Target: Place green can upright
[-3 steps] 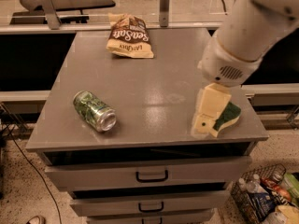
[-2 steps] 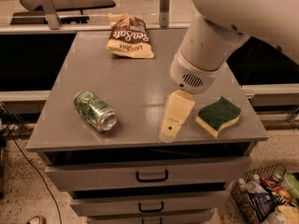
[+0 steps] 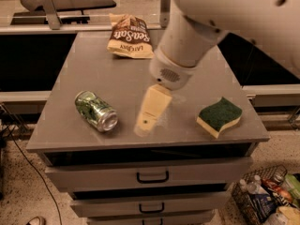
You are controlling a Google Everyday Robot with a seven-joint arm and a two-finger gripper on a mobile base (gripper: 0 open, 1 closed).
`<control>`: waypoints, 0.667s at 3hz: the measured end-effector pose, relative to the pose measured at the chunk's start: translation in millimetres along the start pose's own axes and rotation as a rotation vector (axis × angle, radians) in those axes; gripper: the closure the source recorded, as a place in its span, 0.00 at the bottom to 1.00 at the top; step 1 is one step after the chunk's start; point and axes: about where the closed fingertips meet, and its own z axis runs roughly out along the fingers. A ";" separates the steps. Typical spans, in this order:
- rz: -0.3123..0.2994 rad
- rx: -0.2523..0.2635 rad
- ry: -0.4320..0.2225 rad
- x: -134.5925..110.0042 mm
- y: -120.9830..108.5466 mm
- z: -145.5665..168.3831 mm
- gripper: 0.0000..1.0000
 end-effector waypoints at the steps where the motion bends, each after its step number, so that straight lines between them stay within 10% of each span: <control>1: 0.033 -0.064 -0.068 -64.6 2.8 23.4 0.00; 2: 0.091 -0.100 -0.099 -111.0 5.8 50.2 0.00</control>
Offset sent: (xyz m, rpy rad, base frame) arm 0.0467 0.1841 -0.0189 0.1956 0.1558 -0.1235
